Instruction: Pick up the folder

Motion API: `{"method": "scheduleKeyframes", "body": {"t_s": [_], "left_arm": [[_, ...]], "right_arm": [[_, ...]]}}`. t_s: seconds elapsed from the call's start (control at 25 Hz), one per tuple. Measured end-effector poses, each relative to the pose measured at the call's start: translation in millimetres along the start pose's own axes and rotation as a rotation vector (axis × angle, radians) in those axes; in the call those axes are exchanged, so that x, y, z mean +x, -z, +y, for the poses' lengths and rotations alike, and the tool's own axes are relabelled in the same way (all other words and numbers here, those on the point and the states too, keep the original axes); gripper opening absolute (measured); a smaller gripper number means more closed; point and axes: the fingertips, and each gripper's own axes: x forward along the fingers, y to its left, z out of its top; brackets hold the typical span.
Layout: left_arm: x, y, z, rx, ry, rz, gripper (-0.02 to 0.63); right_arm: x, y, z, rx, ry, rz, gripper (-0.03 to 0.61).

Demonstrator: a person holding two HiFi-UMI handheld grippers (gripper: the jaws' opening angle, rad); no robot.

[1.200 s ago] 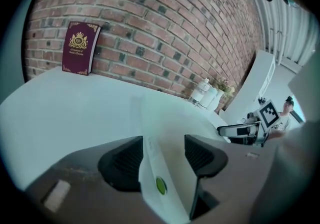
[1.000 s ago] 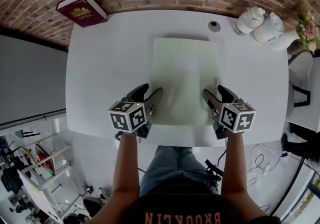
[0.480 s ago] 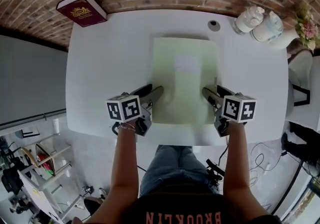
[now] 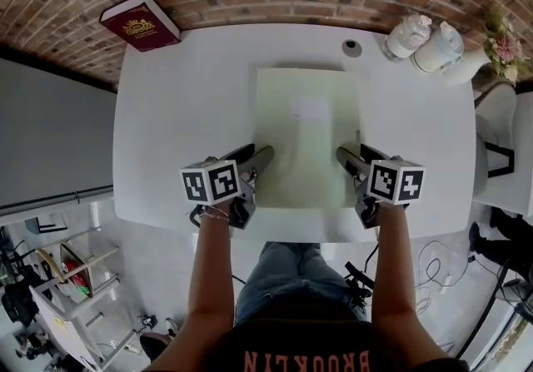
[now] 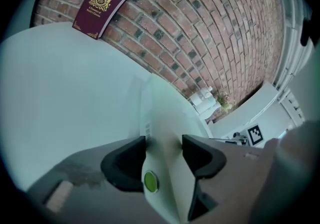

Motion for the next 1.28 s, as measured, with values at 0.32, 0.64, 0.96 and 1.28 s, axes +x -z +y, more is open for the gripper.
{"method": "scheduleKeyframes", "body": {"t_s": [0.32, 0.64, 0.96, 1.28], "left_arm": [[-9, -14, -19, 0.043, -0.001, -0.040, 0.236], [-21, -34, -44, 0.104, 0.005, -0.093, 0.236], [-41, -55, -72, 0.153, 0.014, -0.167, 0.236], [-62, -75, -98, 0.235, 0.015, -0.227, 0.236]], "right_arm": [[-17, -15, 9, -0.040, -0.005, -0.031, 0.267], [-39, -37, 21, -0.081, -0.017, -0.082, 0.267], [-64, -62, 38, -0.133, -0.034, -0.150, 0.266], [-89, -83, 58, -0.197, -0.042, -0.226, 0.267]]}}
